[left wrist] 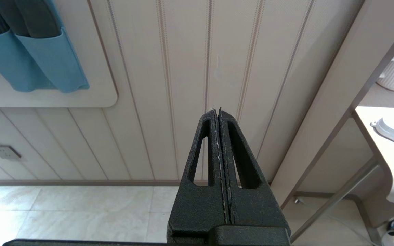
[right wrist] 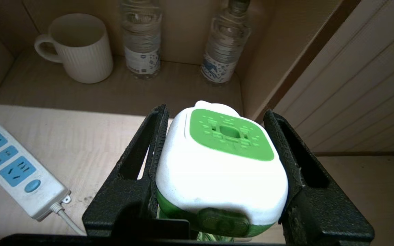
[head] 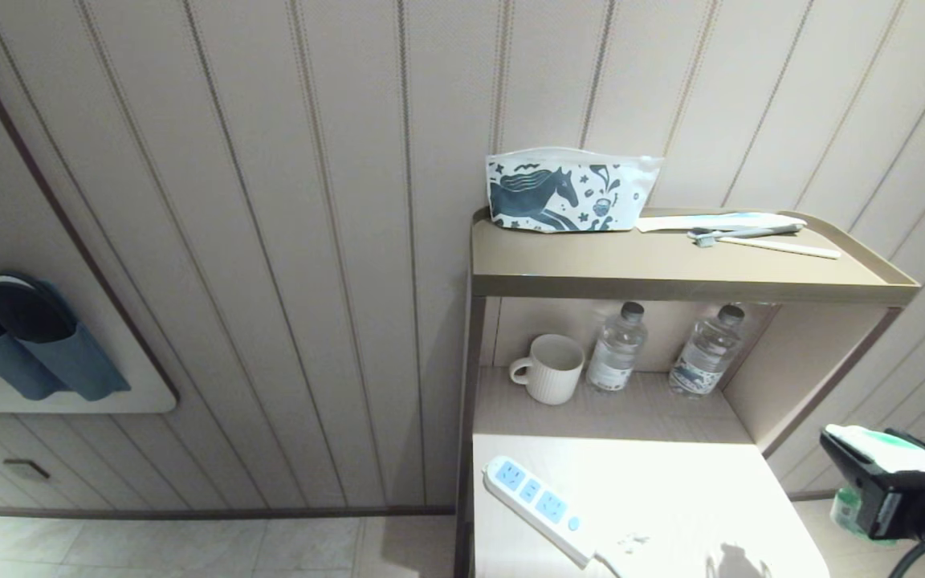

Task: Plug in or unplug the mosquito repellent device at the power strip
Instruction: Place the mosquito repellent liquid on the table

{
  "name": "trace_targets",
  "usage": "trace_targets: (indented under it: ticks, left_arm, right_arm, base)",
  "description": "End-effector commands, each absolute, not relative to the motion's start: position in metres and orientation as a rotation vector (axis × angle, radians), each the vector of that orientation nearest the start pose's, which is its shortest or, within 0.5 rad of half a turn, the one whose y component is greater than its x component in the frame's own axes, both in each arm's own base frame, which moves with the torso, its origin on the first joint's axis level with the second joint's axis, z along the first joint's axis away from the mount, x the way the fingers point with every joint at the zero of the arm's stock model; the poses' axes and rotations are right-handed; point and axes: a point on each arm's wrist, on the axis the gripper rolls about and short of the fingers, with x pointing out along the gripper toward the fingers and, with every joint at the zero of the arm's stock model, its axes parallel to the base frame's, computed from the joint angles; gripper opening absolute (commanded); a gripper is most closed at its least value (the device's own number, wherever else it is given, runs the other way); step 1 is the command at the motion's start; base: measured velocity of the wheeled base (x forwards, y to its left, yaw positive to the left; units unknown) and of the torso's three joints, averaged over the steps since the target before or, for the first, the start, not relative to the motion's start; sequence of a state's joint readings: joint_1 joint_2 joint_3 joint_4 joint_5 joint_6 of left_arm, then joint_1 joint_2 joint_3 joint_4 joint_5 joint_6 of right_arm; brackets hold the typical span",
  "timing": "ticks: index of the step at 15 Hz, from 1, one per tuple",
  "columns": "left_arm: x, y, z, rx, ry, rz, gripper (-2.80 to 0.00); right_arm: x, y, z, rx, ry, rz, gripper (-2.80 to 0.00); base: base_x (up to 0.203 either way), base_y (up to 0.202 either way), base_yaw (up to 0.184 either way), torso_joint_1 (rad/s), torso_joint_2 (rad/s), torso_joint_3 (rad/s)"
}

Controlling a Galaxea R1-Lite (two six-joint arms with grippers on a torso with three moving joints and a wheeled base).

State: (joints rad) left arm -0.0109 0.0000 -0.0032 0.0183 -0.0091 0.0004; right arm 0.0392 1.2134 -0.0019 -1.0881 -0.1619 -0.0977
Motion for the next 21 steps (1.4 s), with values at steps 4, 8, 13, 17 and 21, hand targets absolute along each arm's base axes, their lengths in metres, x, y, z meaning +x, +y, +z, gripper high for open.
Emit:
trace_targets:
  ticks: [4, 8, 13, 17, 21]
  left_arm:
    - [-0.0229, 0.0000, 0.0745, 0.000, 0.017, -0.020, -2.80]
    - [-0.0229, 0.0000, 0.0745, 0.001, 0.017, -0.020, -2.80]
    - [-0.0229, 0.0000, 0.0745, 0.001, 0.017, -0.020, -2.80]
    - [-0.0229, 0.0000, 0.0745, 0.002, 0.017, -0.020, -2.80]
    - [-0.0229, 0.0000, 0.0745, 0.000, 0.017, -0.020, -2.80]
  right_arm:
    - [0.1280, 0.0023, 0.1331, -0.111, 0.116, -0.114, -2.80]
    - [0.1278, 0.0025, 0.1334, -0.108, 0.112, -0.113, -2.80]
    - [0.1279, 0.0019, 0.1332, -0.098, 0.115, -0.118, -2.80]
    - [0.1267, 0.0019, 0.1345, -0.098, 0.104, -0.118, -2.80]
    - [0.1253, 0.0018, 0.1358, -0.100, 0.094, -0.119, -2.80]
  base:
    - [0.000, 0.000, 0.000, 0.000, 0.00, 0.000]
    - [0.000, 0.000, 0.000, -0.025, 0.05, 0.026]
    - [0.000, 0.000, 0.000, -0.145, 0.32, 0.168]
    - [0.000, 0.000, 0.000, -0.163, 0.35, 0.184]
    - [0.000, 0.000, 0.000, -0.201, 0.43, 0.235]
